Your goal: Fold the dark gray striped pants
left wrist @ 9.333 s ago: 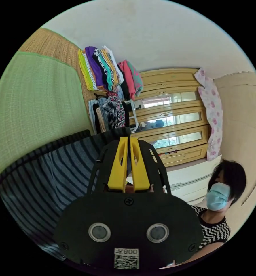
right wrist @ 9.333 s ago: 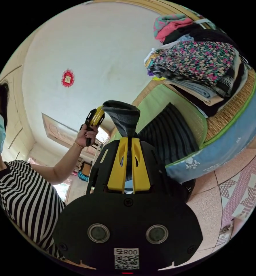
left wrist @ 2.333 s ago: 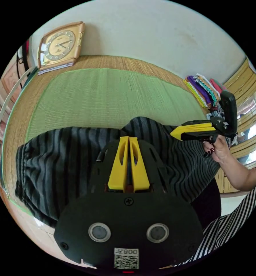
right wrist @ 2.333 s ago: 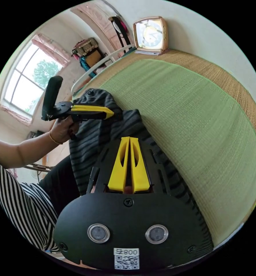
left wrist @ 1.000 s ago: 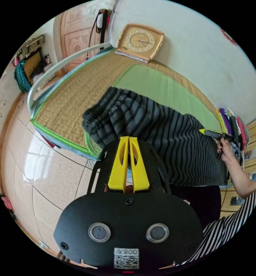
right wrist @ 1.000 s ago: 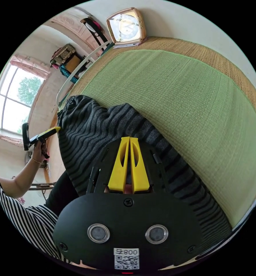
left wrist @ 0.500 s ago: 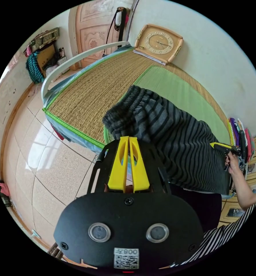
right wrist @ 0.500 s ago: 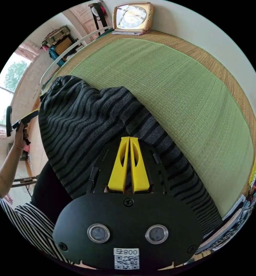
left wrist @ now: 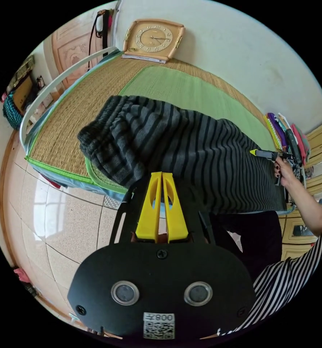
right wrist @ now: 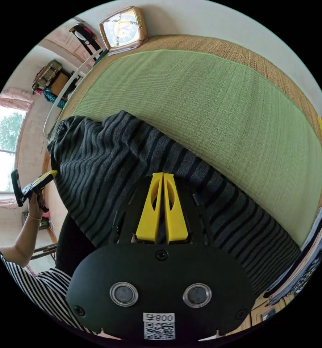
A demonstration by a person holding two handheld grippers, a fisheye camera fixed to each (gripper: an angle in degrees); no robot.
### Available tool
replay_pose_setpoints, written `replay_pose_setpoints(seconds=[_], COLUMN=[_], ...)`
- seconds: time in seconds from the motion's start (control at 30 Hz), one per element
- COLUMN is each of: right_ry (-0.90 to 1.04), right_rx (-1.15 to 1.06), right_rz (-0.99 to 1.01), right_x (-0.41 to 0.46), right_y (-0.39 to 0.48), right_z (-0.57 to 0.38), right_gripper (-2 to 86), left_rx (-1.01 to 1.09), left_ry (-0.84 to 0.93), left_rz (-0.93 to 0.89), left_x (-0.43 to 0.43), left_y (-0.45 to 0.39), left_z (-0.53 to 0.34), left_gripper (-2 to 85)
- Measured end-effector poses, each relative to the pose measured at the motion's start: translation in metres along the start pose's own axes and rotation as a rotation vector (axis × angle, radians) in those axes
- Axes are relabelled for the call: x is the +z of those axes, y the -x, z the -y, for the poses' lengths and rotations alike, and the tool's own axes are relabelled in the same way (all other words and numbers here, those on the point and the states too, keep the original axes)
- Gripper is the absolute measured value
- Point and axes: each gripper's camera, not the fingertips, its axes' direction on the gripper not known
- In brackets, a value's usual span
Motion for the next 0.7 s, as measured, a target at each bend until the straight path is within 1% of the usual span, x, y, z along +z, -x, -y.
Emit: replay_pose_setpoints(seconds=[0.07,0.13,0.23,0.33,0.37,0.4,0.43,0.47,0.5,0.6,0.7], right_ry=[-0.042,-0.048,-0.007,0.075,0.098,0.069,0.014,0.013,0.011,-0.034,-0.118], right_rx=[-0.025,-0.047,-0.070,-0.046,-0.017,-0.009,0.041,0.080,0.086,0.077,0.171], right_rz=[0.062,0.104,0.136,0.102,0.078,0.100,0.160,0.219,0.236,0.198,0.187], right_x=[-0.026,-0.042,-0.059,-0.058,-0.055,-0.057,-0.063,-0.069,-0.073,-0.103,-0.138], right_y=[-0.004,-0.006,-0.008,-0.019,-0.027,-0.032,-0.044,-0.056,-0.061,-0.076,-0.112], right_z=[-0.033,-0.066,-0.129,-0.189,-0.208,-0.217,-0.231,-0.239,-0.243,-0.272,-0.319], right_gripper=[0.0,0.1,0.1,0.1,0.1,0.1,0.1,0.1,0.1,0.2,0.5], left_rx=[0.066,0.153,0.316,0.417,0.452,0.464,0.477,0.469,0.467,0.498,0.553], left_ry=[-0.019,0.004,0.083,0.165,0.237,0.277,0.281,0.291,0.312,0.289,0.290], left_rz=[-0.070,-0.126,-0.204,-0.199,-0.198,-0.181,-0.170,-0.173,-0.172,-0.153,-0.244], left_x=[0.001,0.010,0.033,0.060,0.075,0.083,0.091,0.093,0.094,0.089,0.091], left_y=[-0.031,-0.062,-0.120,-0.167,-0.183,-0.189,-0.200,-0.209,-0.213,-0.242,-0.281], left_z=[0.012,0.022,0.038,0.050,0.055,0.057,0.061,0.068,0.072,0.087,0.103], left_gripper=[0.0,0.0,0.0,0.1,0.1,0.1,0.1,0.2,0.2,0.4,1.1])
